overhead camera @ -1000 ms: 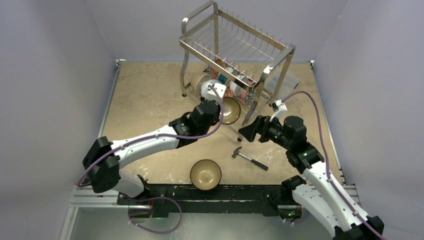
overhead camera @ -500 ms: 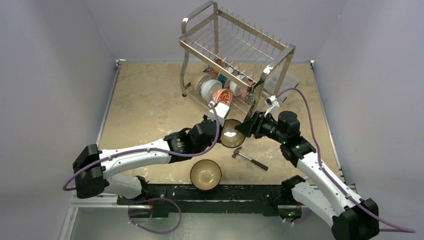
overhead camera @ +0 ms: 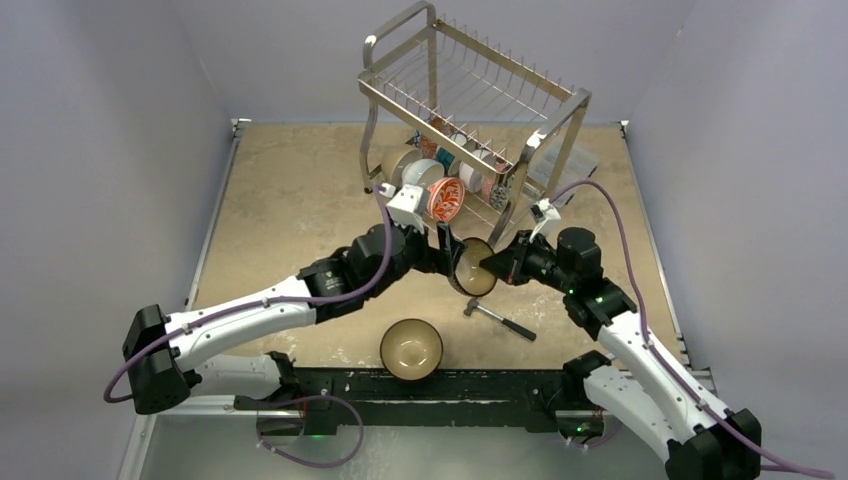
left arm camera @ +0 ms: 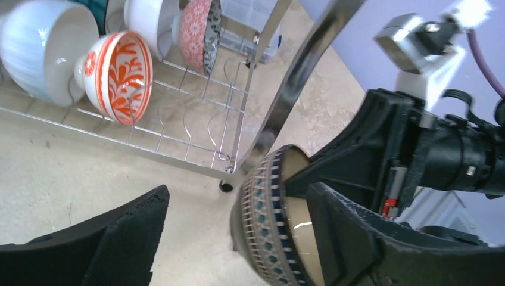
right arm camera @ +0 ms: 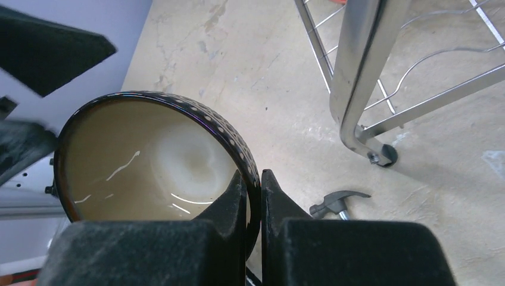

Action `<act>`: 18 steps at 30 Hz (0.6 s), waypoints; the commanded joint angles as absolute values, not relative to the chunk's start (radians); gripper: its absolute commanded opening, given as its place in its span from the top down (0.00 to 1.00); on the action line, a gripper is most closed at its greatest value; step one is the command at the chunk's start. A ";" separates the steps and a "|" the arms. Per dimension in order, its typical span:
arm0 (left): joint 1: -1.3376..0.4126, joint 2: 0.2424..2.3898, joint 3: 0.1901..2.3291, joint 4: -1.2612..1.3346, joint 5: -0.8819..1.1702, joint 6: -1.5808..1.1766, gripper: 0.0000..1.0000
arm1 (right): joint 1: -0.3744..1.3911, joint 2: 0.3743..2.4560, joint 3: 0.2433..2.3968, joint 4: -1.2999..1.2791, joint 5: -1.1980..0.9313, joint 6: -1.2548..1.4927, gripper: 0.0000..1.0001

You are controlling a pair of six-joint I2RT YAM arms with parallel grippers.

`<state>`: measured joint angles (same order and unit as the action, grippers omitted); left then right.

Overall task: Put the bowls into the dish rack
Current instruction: Adjust the bowl.

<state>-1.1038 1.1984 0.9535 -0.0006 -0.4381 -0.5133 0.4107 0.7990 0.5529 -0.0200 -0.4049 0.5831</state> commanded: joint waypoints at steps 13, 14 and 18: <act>-0.917 1.267 0.826 0.230 0.358 -1.021 0.03 | 0.405 0.746 0.660 -0.018 -0.360 0.475 1.00; -0.917 1.279 0.827 0.237 0.353 -1.020 0.02 | 0.405 0.747 0.662 -0.015 -0.362 0.476 1.00; -0.922 1.350 0.835 0.316 0.358 -1.047 0.01 | 0.405 0.747 0.663 -0.006 -0.381 0.483 1.00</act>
